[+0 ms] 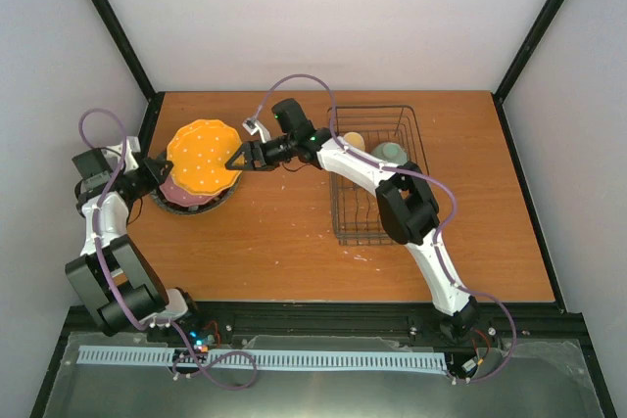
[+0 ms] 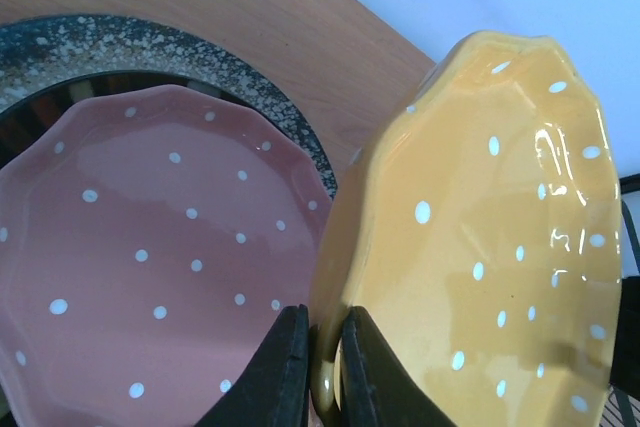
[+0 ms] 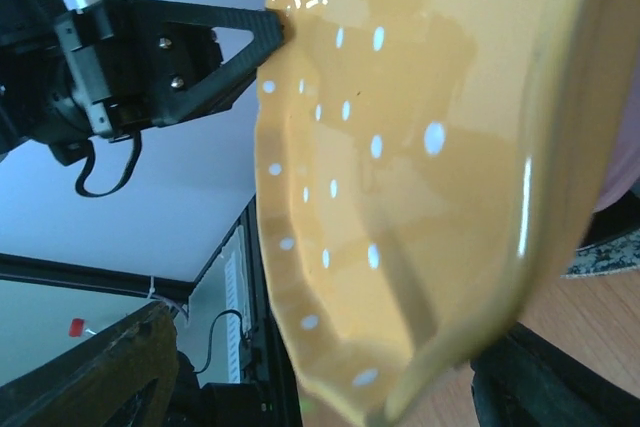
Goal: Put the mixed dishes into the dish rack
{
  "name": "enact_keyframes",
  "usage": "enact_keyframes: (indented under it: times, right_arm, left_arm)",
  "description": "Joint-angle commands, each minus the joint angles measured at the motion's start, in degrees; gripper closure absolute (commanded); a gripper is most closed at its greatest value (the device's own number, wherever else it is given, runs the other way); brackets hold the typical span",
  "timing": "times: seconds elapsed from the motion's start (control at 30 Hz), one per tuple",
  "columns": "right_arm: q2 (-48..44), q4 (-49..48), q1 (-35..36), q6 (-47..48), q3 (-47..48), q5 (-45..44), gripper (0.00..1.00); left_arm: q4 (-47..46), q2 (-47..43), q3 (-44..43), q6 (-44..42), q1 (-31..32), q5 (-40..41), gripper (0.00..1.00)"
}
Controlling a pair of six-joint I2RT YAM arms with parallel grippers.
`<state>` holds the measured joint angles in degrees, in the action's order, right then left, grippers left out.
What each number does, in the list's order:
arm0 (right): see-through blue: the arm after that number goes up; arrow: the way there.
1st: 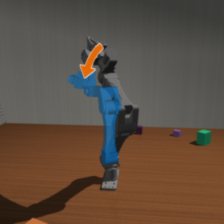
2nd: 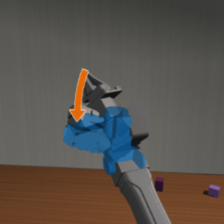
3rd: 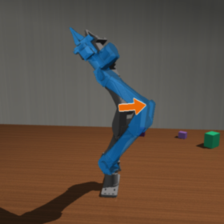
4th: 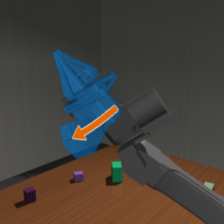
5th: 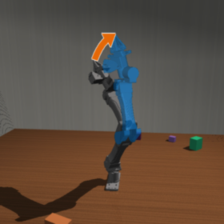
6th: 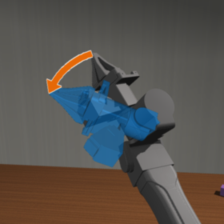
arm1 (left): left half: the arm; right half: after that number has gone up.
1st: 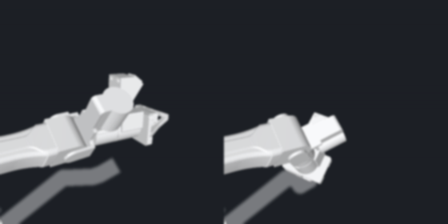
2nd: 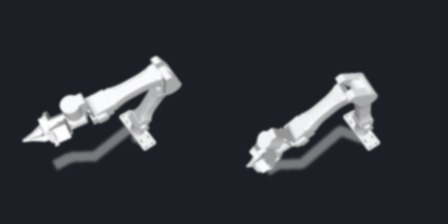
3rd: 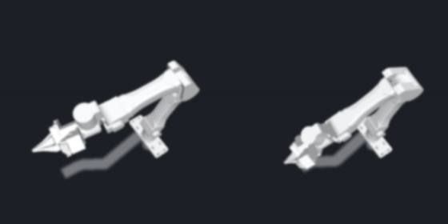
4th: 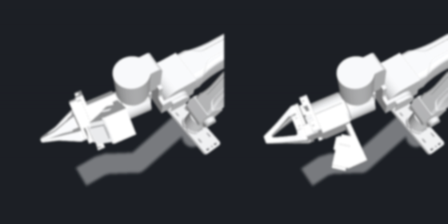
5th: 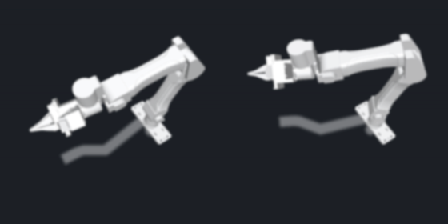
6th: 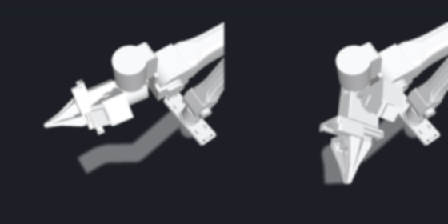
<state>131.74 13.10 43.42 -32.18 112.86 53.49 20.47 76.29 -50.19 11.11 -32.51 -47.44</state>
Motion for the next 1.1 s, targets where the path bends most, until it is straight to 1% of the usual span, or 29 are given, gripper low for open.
enact_keyframes:
  times: [0.0, 0.13, 0.2, 0.23, 0.27, 0.33, 0.37, 0.4, 0.5, 0.6, 0.7, 0.8, 0.83, 0.87, 0.97, 1.0, 1.07]
  right_arm:
    - [2.5, 0.3, 1.7, -0.7, 4.4, 0.4, 0.21]
    - [4.3, -0.7, 2.3, -1.8, 6.6, 0.6, 0.25]
    - [5.1, -3.2, 2.7, -3.5, 6.9, 1.1, 0.31]
    - [5.4, -4.5, 2.8, -4.7, 6.9, 1.4, 0.38]
    - [5.7, -5.9, 2.9, -5.6, 7.1, 1.7, 0.48]
    - [6.2, -8.9, 3.0, -7.5, 7.0, 2.4, 0.73]
    - [6.3, -10.0, 3.1, -8.0, 7.0, 2.7, 0.88]
    - [6.3, -10.7, 3.1, -8.2, 6.7, 2.4, 0.96]
    - [5.4, -12.2, 3.2, -7.9, 5.8, 2.0, 0.97]
    - [3.5, -11.5, 3.2, -6.1, 4.3, 0.8, 0.97]
    - [1.4, -9.1, 3.1, -3.4, 2.8, -1.0, 0.97]
    - [-1.2, -7.4, 3.0, -1.4, 0.8, -3.3, 0.97]
    - [-2.3, -7.2, 3.0, -0.8, 0.0, -4.2, 0.97]
    - [-3.1, -6.8, 3.0, -0.2, -0.7, -4.9, 0.97]
    - [-4.9, -5.3, 3.0, 1.4, -1.9, -6.4, 0.97]
    - [-5.6, -4.9, 3.0, 1.7, -2.5, -7.0, 0.97]
    - [-7.7, -4.6, 2.9, 2.5, -4.1, -9.0, 0.97]
  left_arm:
    - [-3.5, -3.9, -1.6, 2.3, 0.3, -8.2, 0.99]
    - [-3.5, -4.7, -2.2, 3.0, 0.3, -9.3, 0.99]
    - [-3.9, -5.2, -2.1, 3.6, 0.3, -10.0, 0.99]
    - [-4.2, -5.4, -1.9, 3.9, 0.3, -10.2, 0.99]
    - [-4.5, -5.8, -1.6, 4.3, 0.3, -10.4, 0.99]
    - [-4.9, -6.3, -0.8, 4.5, 0.4, -10.8, 0.99]
    - [-5.0, -6.4, -0.5, 4.5, 0.4, -10.9, 0.99]
    - [-5.0, -6.4, -0.2, 4.4, 0.4, -11.0, 0.99]
    - [-4.3, -6.5, 0.4, 3.6, 0.4, -10.5, 0.99]
    - [-3.9, -6.9, 0.6, 3.1, 0.4, -9.1, 0.98]
    - [-3.1, -7.2, 0.1, 3.0, 0.4, -6.4, 0.83]
    - [-2.2, -8.4, -0.8, 2.9, 0.4, -3.1, 0.53]
    - [-2.0, -9.0, -1.2, 2.7, 0.4, -2.1, 0.45]
    - [-1.9, -9.7, -1.6, 2.6, 0.4, -1.1, 0.40]
    - [-3.3, -13.0, -1.8, 3.1, 0.5, 1.1, 0.34]
    - [-4.2, -14.4, -1.6, 3.6, 0.4, 2.2, 0.24]
    - [-6.2, -18.0, -0.6, 4.9, 0.4, 5.0, 0.13]
